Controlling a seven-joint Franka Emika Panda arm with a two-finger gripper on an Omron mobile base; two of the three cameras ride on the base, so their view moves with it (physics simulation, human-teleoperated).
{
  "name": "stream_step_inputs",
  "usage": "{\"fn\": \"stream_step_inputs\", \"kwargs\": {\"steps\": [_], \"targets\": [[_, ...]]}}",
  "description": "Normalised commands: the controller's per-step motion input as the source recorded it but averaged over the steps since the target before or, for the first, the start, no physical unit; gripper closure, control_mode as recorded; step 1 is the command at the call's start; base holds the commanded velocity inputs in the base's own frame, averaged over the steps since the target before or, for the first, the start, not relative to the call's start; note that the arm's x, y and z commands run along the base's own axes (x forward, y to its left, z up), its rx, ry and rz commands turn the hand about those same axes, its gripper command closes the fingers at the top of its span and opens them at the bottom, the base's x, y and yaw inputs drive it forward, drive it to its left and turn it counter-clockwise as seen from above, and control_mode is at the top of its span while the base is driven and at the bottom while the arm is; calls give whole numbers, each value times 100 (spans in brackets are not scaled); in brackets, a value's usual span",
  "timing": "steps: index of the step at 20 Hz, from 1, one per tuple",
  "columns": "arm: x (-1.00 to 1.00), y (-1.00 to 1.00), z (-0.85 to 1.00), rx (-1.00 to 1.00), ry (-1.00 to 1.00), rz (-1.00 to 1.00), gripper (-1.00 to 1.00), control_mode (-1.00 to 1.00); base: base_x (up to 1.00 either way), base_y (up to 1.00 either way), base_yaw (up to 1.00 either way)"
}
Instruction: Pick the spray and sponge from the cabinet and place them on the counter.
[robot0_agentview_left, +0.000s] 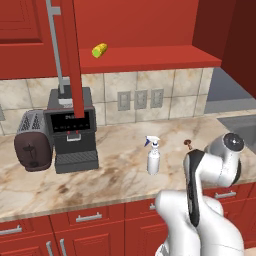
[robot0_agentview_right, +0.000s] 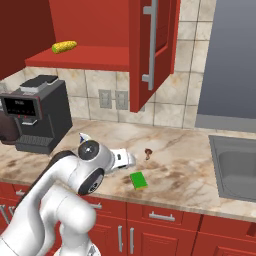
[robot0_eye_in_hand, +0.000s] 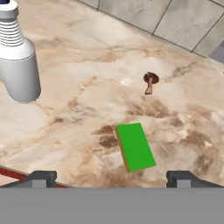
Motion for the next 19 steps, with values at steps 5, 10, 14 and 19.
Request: {"fn": "stream_step_inputs", "kwargs": {"steps": [5, 10, 14, 19], "targets": [[0, 40, 62, 0, 0, -9, -100, -100, 0, 0, 0], [-11, 34, 70, 0, 0, -9, -100, -100, 0, 0, 0], [-42, 29, 55, 0, -7, -7, -100, -100, 0, 0, 0], [-72, 23, 47, 0, -12, -6, -100, -100, 0, 0, 0]]}}
